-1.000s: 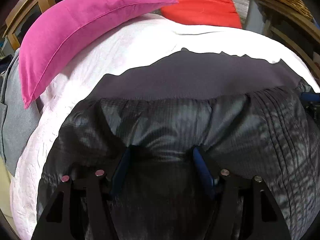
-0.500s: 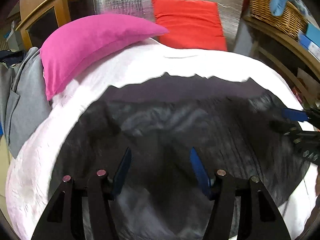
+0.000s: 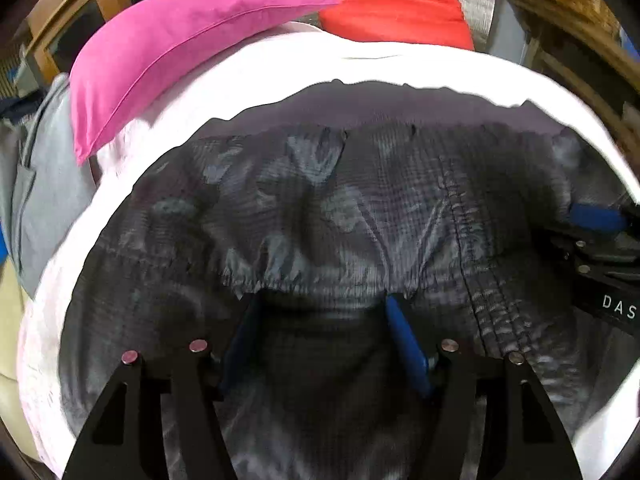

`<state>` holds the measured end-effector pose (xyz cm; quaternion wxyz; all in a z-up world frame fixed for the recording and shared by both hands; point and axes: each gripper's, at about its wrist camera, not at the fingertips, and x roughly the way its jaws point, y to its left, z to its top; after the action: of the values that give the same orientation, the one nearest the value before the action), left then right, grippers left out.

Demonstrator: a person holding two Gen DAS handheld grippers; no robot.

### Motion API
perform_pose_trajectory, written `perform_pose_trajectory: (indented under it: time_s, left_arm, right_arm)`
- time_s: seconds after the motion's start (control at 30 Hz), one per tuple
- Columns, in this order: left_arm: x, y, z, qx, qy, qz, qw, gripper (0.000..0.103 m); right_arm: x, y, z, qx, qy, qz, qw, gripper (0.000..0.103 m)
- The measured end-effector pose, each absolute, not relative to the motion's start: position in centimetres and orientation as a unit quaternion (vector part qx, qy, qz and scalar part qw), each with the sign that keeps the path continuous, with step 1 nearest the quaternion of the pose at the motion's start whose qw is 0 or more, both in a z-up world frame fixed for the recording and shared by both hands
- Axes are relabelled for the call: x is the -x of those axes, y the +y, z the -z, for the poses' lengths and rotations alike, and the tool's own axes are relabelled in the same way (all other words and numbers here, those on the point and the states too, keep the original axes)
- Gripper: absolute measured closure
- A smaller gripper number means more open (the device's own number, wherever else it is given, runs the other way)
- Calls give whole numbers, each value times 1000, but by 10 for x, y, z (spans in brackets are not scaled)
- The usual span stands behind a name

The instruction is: Fold large clothes

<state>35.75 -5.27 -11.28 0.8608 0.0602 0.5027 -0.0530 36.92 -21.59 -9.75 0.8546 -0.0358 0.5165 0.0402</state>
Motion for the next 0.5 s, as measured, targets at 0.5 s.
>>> perform_pose_trajectory:
  time_s: [0.5]
  left_arm:
    - [-265,59,115,-3,495,-39,868,32]
  right_arm:
    - [-263,-255,109,-32,500,-17,865,32]
